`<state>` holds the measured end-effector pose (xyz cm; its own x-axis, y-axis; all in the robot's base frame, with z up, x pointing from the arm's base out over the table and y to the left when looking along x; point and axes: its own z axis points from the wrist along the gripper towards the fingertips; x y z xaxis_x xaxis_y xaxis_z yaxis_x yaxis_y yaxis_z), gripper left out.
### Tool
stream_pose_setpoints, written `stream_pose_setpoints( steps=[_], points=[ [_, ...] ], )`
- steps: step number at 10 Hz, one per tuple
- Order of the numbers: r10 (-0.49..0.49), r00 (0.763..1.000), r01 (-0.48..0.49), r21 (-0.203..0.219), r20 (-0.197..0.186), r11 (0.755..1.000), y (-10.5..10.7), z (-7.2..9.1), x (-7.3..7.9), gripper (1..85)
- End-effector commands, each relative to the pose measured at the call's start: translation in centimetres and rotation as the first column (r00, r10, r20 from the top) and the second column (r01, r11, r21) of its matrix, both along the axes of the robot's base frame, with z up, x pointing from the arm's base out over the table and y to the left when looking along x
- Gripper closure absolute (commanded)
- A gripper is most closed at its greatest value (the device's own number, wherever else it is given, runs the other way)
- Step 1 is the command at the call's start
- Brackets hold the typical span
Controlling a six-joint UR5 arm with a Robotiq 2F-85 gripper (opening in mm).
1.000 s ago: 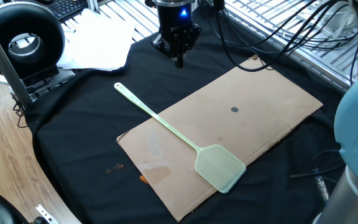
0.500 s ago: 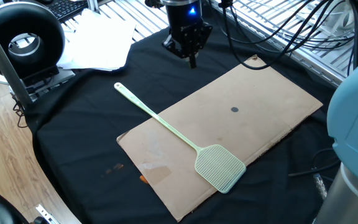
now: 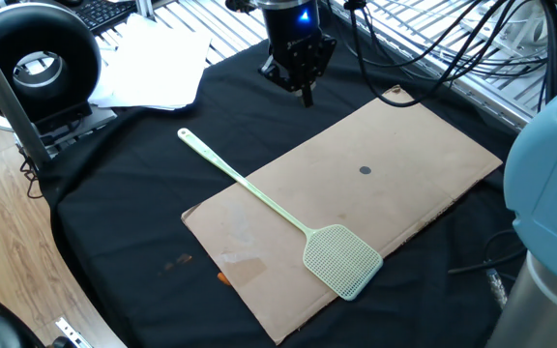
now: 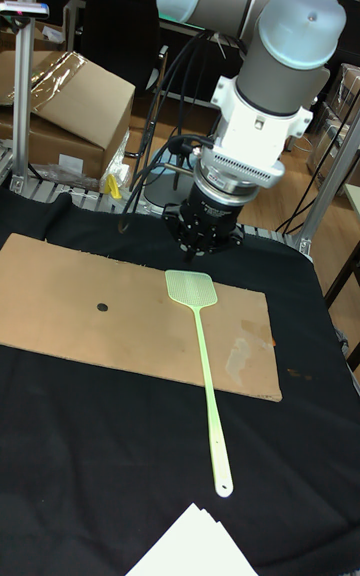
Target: Swat with a flyswatter
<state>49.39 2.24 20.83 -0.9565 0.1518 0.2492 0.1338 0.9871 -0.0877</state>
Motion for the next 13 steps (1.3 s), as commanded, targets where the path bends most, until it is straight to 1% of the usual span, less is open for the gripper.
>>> stream_pose_setpoints(
  steps=[1,4,10,11,12,13],
  points=[
    [-0.005,1.0,0.005,0.026,0.003,1.0,0.6,-0.08,0.1,83.3],
    [-0.008,1.0,0.008,0.03,0.003,1.0,0.71,-0.14,0.11,83.3],
    [0.005,1.0,-0.005,0.018,-0.006,1.0,0.59,-0.01,0.05,83.3],
    [0.007,1.0,-0.007,0.028,0.002,1.0,0.75,-0.13,0.23,83.3],
    [0.0,1.0,0.0,0.047,0.01,0.999,1.25,-0.24,0.41,83.3],
    [-0.001,1.0,-0.001,0.061,0.027,0.998,1.36,-0.53,0.72,83.3]
  ],
)
